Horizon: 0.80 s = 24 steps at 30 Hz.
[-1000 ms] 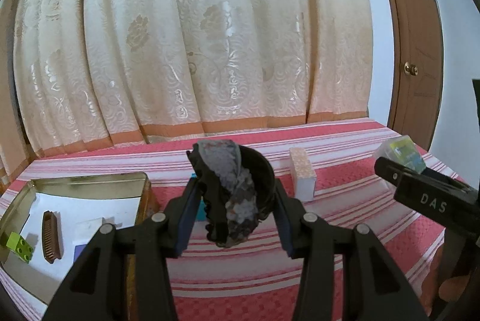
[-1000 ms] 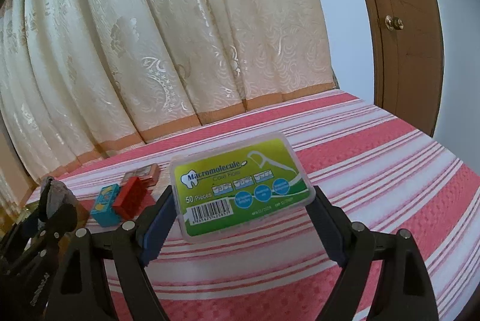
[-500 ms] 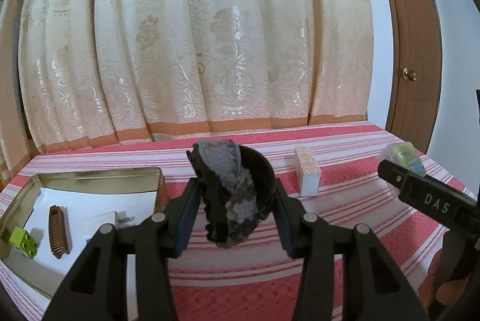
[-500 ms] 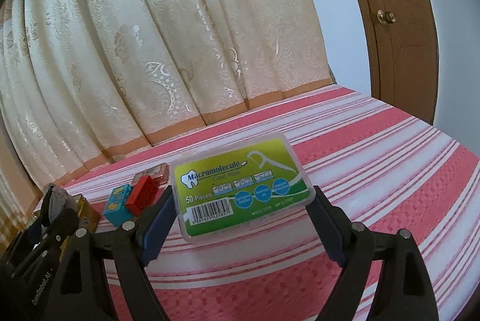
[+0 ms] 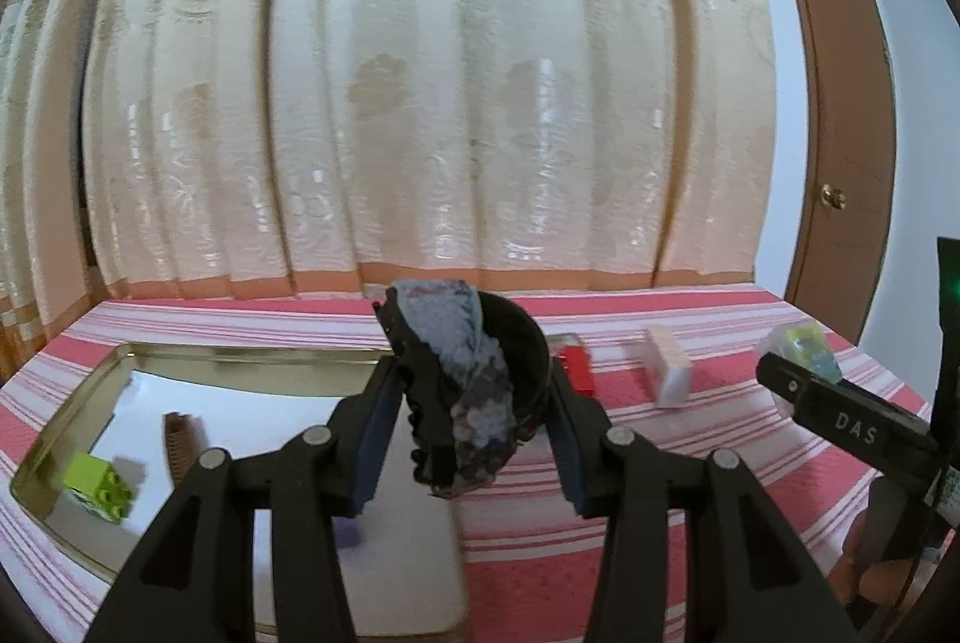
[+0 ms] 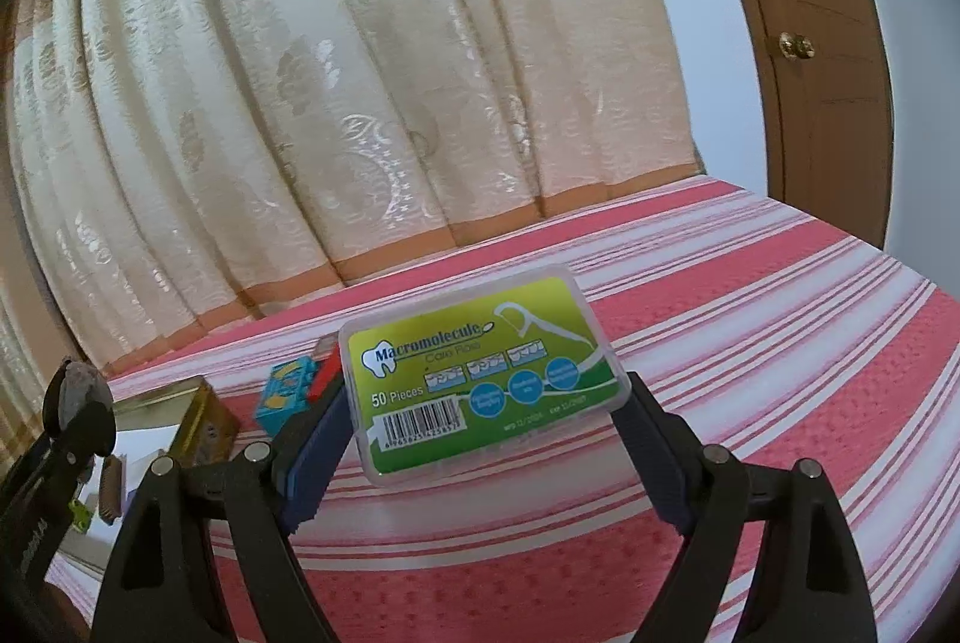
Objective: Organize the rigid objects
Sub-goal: 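Carry the black-grey object and green floss box with both tools over the tray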
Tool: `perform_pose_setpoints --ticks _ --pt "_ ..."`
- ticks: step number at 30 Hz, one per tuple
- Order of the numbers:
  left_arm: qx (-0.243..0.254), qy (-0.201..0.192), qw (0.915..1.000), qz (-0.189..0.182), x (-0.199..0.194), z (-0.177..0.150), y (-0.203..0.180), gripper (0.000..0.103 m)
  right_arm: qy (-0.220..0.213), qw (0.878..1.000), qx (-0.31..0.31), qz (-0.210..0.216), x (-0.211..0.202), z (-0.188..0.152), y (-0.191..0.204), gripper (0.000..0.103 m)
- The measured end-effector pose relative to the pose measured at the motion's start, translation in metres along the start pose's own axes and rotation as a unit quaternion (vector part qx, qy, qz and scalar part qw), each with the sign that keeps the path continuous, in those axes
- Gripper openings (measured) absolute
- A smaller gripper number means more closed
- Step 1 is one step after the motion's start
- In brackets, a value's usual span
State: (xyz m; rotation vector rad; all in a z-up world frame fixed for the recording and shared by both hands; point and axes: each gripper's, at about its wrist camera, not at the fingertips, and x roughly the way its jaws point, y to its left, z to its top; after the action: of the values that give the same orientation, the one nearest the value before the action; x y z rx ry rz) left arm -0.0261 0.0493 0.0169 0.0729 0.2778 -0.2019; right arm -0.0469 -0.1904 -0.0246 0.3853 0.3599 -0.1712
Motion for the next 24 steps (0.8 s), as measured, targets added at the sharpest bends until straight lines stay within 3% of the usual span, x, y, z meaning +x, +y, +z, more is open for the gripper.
perform_pose_setpoints --ticks 24 --pt "-0.009 0.001 0.9969 0.078 0.004 0.003 0.083 0.046 -0.003 0.995 -0.060 0.073 -0.001 -0.027 0.119 0.086"
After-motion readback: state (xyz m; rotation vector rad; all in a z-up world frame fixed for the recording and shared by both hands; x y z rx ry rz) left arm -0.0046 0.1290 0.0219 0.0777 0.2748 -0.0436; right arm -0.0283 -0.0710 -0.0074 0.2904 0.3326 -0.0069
